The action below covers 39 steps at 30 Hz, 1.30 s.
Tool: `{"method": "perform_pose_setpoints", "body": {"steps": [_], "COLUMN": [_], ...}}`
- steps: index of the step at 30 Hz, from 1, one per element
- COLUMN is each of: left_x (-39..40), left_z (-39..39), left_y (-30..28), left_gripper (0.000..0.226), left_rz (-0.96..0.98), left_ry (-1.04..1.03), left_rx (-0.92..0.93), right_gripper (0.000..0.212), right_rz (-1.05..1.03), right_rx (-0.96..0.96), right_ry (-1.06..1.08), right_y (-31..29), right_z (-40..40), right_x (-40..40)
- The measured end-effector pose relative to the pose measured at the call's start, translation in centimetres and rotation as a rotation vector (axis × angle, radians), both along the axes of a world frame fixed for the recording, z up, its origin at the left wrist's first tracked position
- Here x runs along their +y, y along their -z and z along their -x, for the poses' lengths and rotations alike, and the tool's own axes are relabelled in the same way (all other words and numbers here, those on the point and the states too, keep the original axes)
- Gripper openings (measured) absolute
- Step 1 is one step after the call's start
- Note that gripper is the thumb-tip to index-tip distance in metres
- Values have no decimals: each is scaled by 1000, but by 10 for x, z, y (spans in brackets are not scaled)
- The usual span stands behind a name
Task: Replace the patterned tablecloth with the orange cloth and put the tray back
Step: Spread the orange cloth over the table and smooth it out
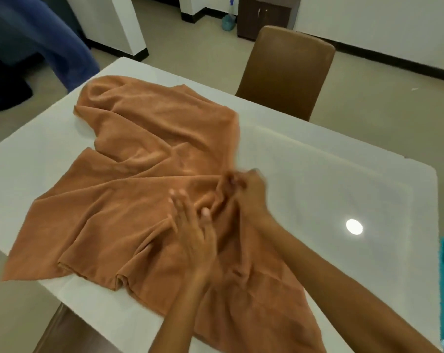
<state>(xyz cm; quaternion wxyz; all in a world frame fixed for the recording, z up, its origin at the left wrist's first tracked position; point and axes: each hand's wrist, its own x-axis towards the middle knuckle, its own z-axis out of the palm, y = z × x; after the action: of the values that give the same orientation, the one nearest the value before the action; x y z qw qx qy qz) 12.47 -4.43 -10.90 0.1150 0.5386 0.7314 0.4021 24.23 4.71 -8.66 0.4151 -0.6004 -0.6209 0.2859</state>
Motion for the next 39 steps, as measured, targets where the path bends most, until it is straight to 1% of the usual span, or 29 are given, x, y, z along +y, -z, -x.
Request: {"method": "perform_pose_setpoints", "body": {"steps": [1,2,3,4,5,6,7,8,9,10,11,13,14,16,18,20,23,25,27,32,34,39], "left_x": [16,29,39,47,52,56,58,58,57,56,55,54,54,55,56,56,56,57,58,59,59,55], "left_z": [12,24,36,46,55,62,66,69,71,72,72,72,72,71,69,69,71,71,71,73,74,74], "left_y": [-6,-8,-7,-2,5,15,25,37,47,56,62,70,73,75,75,76,77,77,75,74,74,73], "left_gripper": [67,69,71,72,73,73,74,76,77,77,76,74,73,71,71,72,74,75,76,73,75,84], "left_rz": [-25,-24,-7,24,69,126,193,259,311,345,364,378,379,377,371,362,353,356,361,408,422,430], "left_ry": [-87,-160,-205,-223,-216,-194,-170,-152,-139,-134,-136,-159,-169,-180,-183,-186,-207,-224,-220,-183,-173,-130], "left_rx": [-39,-61,-66,-59,-45,-30,-7,35,85,122,144,184,206,231,234,218,174,150,155,235,244,281], "right_gripper": [41,42,36,28,26,28,27,22,15,13,19,39,46,52,47,37,24,20,19,11,12,13], "right_rz": [2,43,71,84,115,141,139,128,124,143,204,378,447,497,478,458,481,485,437,298,253,169], "right_rx": [-63,-172,-289,-352,-339,-266,-194,-143,-121,-125,-139,-137,-104,-1,76,126,255,299,278,189,150,53], "right_ry": [-292,-570,-764,-842,-787,-648,-461,-288,-160,-90,-76,-116,-133,-148,-119,-12,151,198,216,210,212,309], "right_y": [-3,1,6,12,18,22,23,24,27,30,32,37,39,39,38,35,36,37,35,21,16,1], "right_z": [13,21,22,18,10,1,-6,-11,-14,-14,-12,1,10,30,48,57,52,46,41,31,22,-16], "right_x": [-13,-24,-31,-34,-33,-29,-24,-17,-9,1,10,26,31,37,42,47,52,52,50,56,61,90]}}
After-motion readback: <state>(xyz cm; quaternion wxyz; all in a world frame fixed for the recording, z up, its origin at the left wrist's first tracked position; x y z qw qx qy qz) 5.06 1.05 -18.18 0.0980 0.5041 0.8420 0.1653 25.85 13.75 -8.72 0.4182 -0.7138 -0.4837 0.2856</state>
